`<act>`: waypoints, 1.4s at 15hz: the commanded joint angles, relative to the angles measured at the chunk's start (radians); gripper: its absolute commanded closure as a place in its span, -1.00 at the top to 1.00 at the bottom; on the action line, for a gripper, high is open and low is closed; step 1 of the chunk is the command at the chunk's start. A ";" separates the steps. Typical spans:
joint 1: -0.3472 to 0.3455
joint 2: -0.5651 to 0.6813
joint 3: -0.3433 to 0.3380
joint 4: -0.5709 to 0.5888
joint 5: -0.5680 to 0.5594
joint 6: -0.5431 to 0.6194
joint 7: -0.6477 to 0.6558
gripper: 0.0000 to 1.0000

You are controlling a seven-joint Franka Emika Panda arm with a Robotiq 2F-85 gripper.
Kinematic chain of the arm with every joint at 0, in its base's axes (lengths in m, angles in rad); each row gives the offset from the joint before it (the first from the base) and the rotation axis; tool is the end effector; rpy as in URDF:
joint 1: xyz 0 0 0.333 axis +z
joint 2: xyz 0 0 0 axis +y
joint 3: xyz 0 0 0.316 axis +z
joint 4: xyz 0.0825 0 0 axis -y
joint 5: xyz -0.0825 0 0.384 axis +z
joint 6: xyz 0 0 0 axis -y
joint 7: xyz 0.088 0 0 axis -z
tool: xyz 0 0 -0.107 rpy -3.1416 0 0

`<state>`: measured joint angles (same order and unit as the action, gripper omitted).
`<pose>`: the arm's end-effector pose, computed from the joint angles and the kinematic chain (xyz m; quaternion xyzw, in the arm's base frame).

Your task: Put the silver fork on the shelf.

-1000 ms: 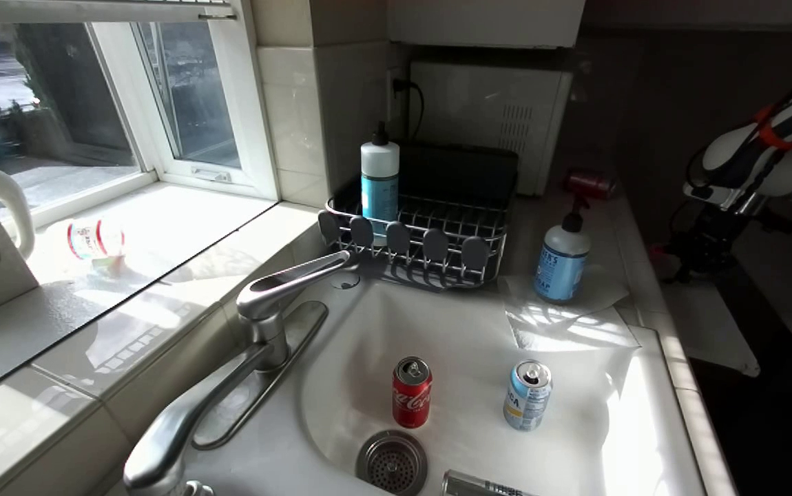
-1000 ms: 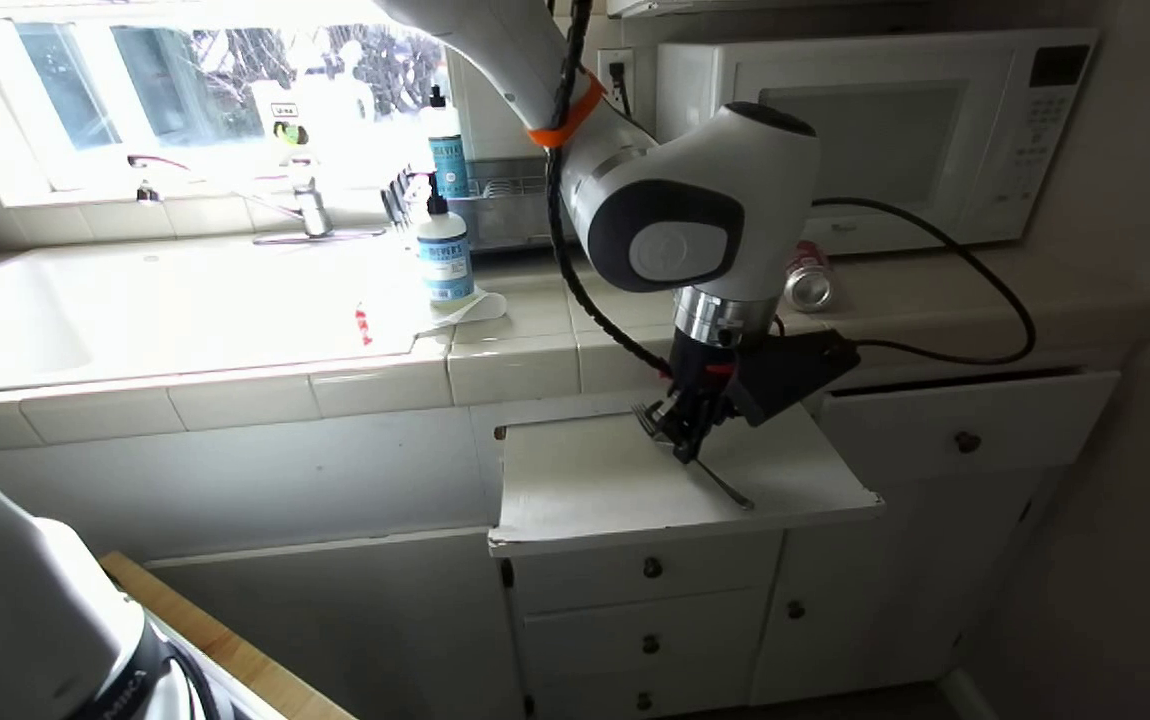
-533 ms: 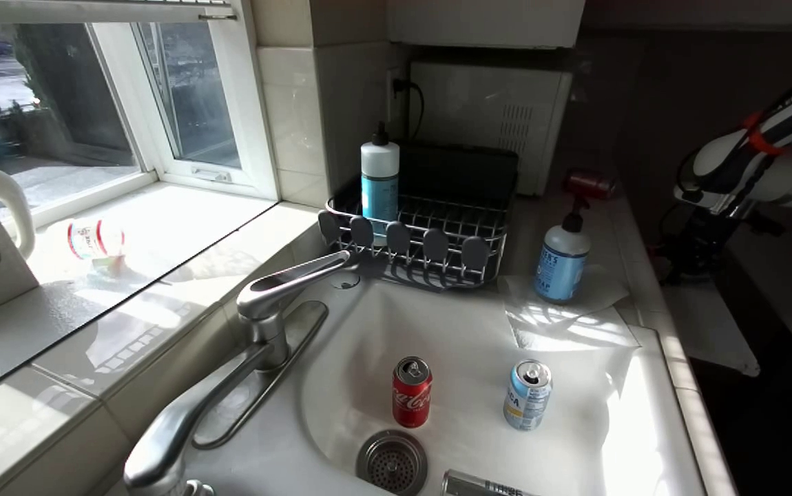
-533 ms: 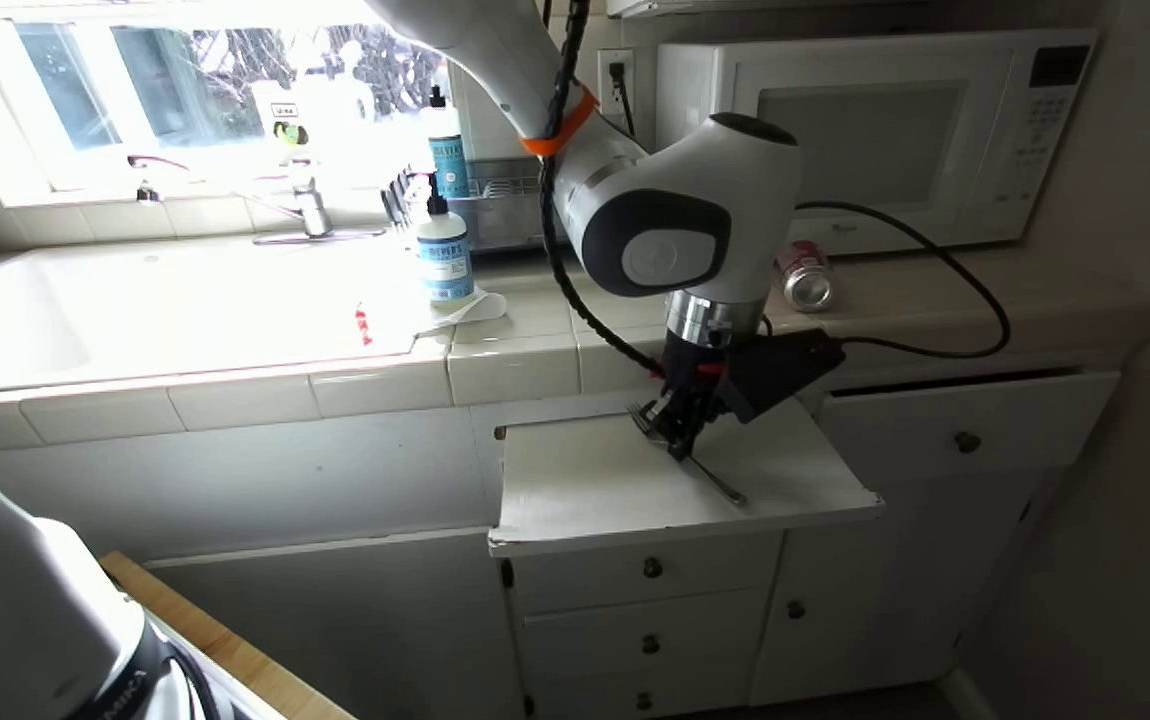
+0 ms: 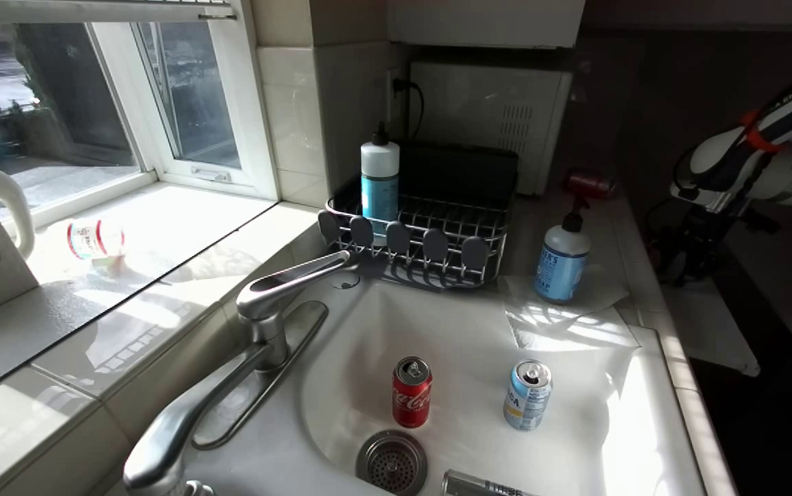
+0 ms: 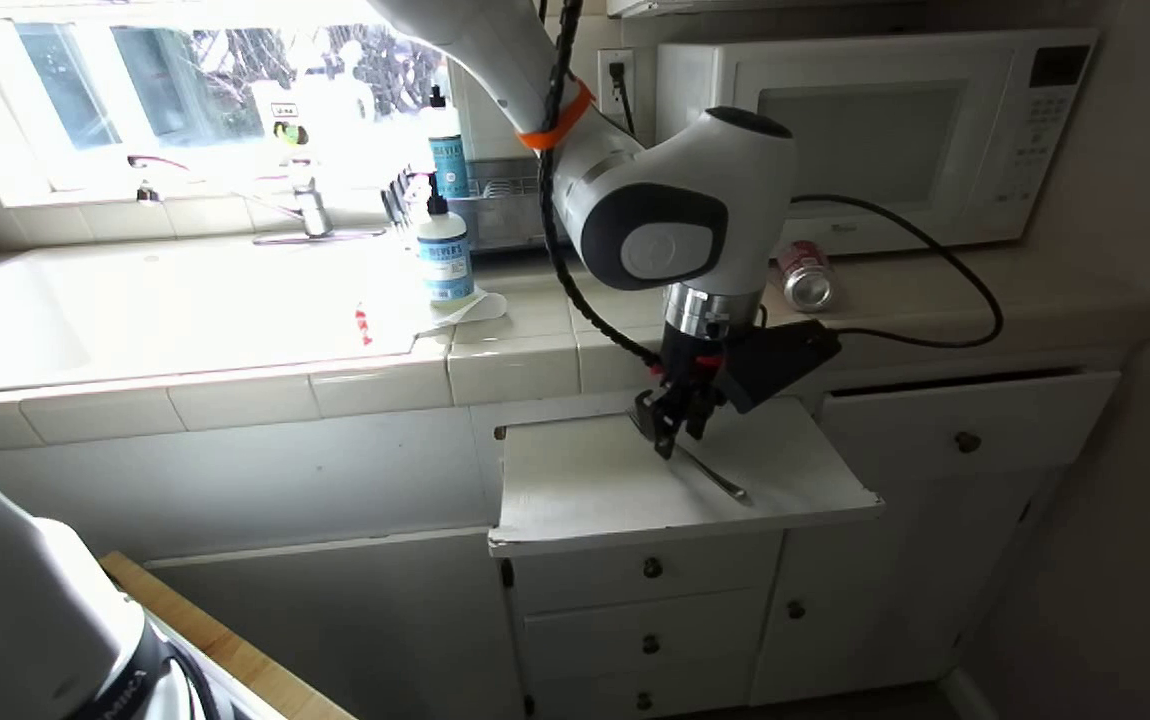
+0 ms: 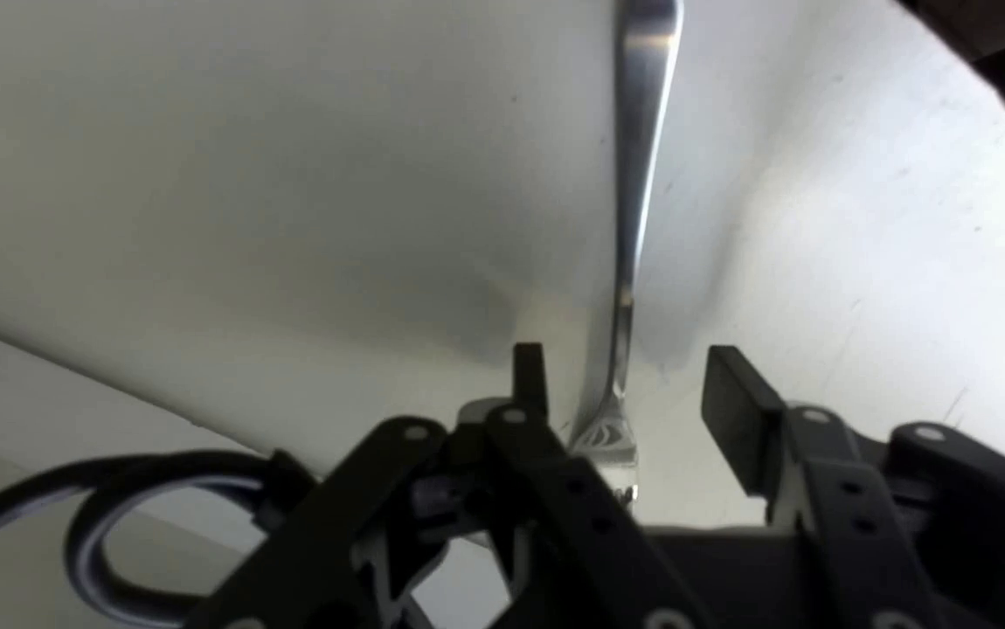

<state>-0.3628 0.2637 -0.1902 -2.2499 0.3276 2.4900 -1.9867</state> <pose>0.4583 -0.2857 0.2477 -0.8295 -0.5536 -0.0681 0.0278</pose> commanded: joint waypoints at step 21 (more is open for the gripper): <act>0.039 -0.285 -0.100 0.338 -0.275 -0.865 0.815 1.00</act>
<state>-0.3375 -0.0222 -0.2763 -1.9146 0.0529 1.6271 -1.1717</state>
